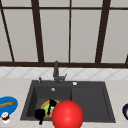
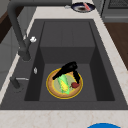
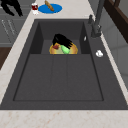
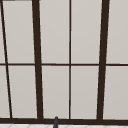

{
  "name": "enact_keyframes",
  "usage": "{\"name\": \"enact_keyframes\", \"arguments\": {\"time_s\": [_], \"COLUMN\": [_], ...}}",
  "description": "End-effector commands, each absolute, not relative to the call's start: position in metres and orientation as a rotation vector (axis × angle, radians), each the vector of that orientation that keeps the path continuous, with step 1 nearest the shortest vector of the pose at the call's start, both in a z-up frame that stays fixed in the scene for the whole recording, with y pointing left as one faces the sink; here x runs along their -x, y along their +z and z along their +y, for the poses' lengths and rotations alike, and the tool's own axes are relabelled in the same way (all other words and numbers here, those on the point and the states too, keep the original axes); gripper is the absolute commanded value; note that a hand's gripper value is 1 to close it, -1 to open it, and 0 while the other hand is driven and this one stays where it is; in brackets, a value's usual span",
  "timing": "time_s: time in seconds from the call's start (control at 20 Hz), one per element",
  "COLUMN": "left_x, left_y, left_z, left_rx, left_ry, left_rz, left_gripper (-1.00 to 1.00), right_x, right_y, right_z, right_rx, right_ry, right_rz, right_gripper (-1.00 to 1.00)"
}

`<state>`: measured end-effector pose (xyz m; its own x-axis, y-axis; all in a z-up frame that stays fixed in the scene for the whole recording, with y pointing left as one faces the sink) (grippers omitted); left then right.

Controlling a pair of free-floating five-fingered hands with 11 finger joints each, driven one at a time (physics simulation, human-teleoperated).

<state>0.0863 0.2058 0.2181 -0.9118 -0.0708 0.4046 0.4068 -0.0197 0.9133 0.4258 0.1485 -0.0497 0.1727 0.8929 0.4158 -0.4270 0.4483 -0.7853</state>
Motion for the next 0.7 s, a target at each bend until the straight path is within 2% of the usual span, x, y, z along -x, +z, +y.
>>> {"name": "enact_keyframes", "arguments": {"time_s": [0.0,0.25,0.65], "left_x": [-0.086,-0.086,-0.086], "left_y": [0.218,0.218,0.218], "left_z": [0.206,0.206,0.206], "left_rx": [0.351,0.351,0.351], "left_ry": [-1.998,-1.998,-1.998], "left_rz": [-1.93,-1.93,-1.93], "left_gripper": [0.0,0.0,0.0], "right_x": [-0.426,-0.425,-0.424], "right_y": [-0.048,-0.037,-0.044], "right_z": [0.14,0.129,0.129], "right_rx": [0.62,0.677,0.758], "right_ry": [1.081,1.108,1.23], "right_rz": [-0.871,-0.819,-0.847], "right_gripper": [-1.0,-1.0,-1.0]}}
